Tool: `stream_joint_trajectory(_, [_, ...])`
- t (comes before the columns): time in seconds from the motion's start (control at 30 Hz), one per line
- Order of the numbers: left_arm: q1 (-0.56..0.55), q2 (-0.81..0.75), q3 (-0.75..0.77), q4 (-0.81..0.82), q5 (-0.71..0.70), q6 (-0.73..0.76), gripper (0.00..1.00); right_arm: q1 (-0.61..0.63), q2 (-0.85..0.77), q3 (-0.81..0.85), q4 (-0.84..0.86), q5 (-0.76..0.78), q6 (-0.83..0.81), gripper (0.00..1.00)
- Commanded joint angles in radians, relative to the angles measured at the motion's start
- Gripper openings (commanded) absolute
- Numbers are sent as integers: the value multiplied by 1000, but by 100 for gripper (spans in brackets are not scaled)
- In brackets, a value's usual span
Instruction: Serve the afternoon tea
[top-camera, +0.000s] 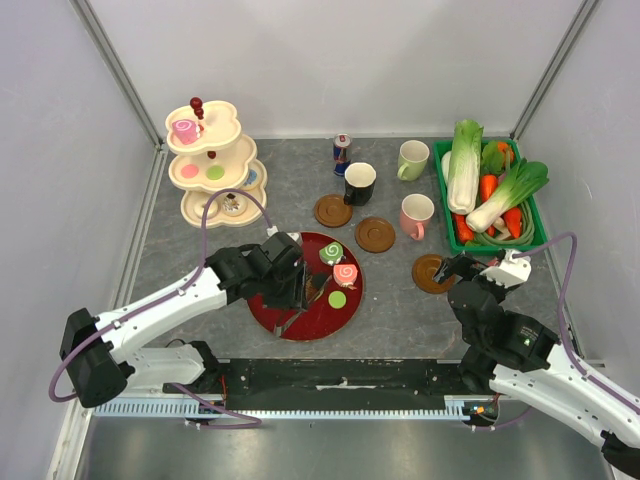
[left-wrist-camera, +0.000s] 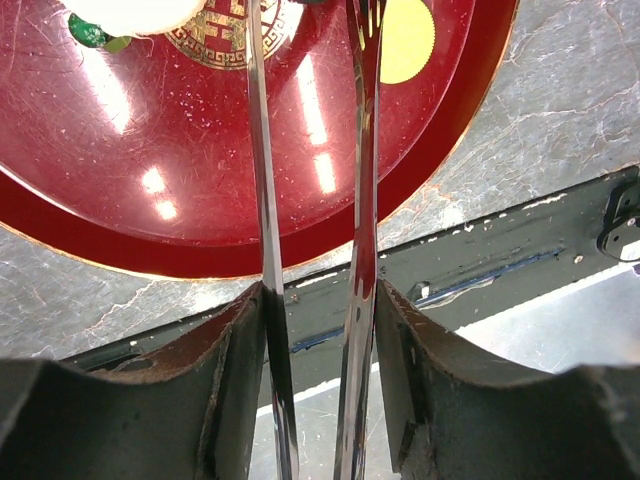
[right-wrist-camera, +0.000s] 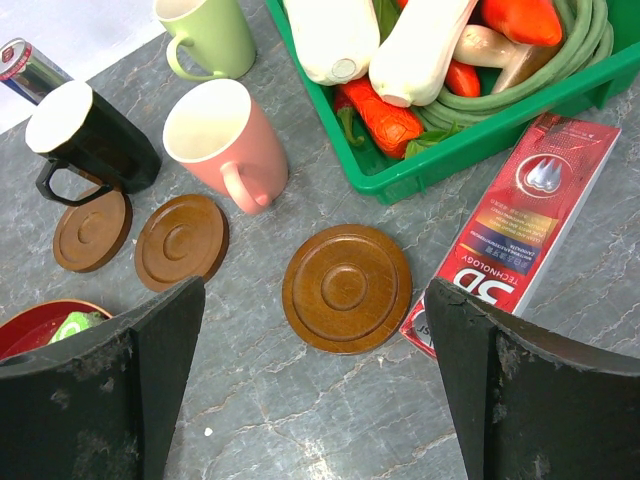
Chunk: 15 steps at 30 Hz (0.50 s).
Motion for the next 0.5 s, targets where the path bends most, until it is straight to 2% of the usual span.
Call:
stream_joint_trajectory(0.0, [-4,-1,39,11,-26,18,51,0,1,-2,6,45,20,98])
stream_joint_trajectory(0.23, [-4,-16,57,2,-17,4,45,0,-14,-2,4,44,21,98])
stream_joint_trajectory(0.47, [-4,-51,85,-34,-43,-16,45,0,-19,-2,3,45,24,98])
